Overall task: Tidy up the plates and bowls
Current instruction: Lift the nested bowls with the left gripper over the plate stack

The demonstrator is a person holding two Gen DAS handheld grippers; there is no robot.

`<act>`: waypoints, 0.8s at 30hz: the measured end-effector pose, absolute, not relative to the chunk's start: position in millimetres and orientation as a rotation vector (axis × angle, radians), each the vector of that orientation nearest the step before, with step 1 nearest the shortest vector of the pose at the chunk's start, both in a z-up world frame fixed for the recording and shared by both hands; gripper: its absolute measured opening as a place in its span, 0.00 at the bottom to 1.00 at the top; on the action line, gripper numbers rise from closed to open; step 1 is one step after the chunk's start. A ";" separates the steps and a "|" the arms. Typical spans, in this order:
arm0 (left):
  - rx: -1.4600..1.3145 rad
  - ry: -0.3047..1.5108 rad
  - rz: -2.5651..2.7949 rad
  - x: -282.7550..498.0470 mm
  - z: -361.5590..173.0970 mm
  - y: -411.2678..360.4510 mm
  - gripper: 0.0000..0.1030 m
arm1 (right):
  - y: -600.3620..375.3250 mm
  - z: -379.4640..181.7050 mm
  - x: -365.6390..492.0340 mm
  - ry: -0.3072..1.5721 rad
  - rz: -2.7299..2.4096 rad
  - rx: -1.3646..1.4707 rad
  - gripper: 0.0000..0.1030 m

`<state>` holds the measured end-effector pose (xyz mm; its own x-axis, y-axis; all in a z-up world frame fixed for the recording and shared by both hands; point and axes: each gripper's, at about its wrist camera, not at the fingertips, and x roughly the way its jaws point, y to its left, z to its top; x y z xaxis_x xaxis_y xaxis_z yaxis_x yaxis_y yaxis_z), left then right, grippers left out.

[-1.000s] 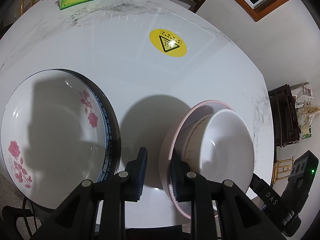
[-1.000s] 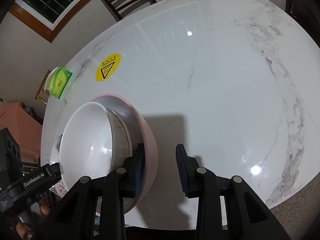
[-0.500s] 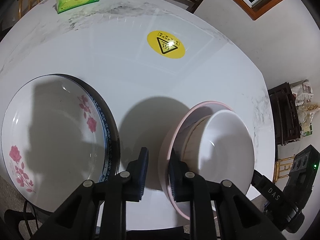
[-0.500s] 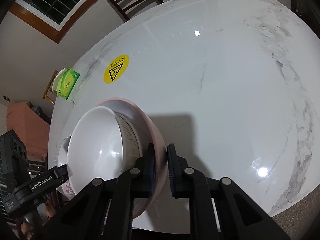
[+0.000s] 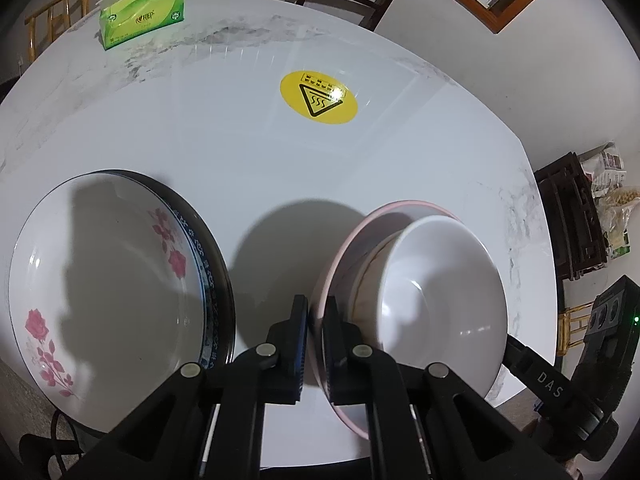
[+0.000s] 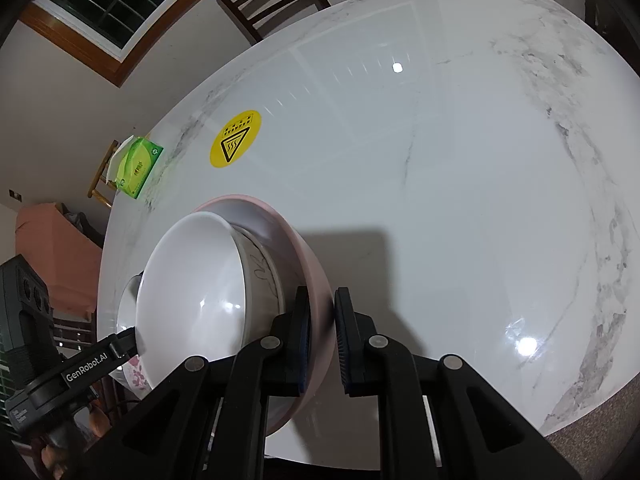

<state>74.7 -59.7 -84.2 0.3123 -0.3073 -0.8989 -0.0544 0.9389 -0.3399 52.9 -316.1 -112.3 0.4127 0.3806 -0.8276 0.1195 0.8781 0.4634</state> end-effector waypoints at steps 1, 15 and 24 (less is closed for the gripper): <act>-0.335 1.248 -0.171 74.9 -84.2 -59.7 0.05 | -316.2 -112.1 52.9 1.146 0.172 0.501 0.13; -0.329 1.228 -0.172 72.9 -80.1 -56.4 0.05 | -313.1 -111.7 51.1 1.141 0.167 0.491 0.13; -0.323 1.201 -0.179 70.7 -74.2 -55.5 0.05 | -310.5 -106.5 49.8 1.127 0.165 0.477 0.13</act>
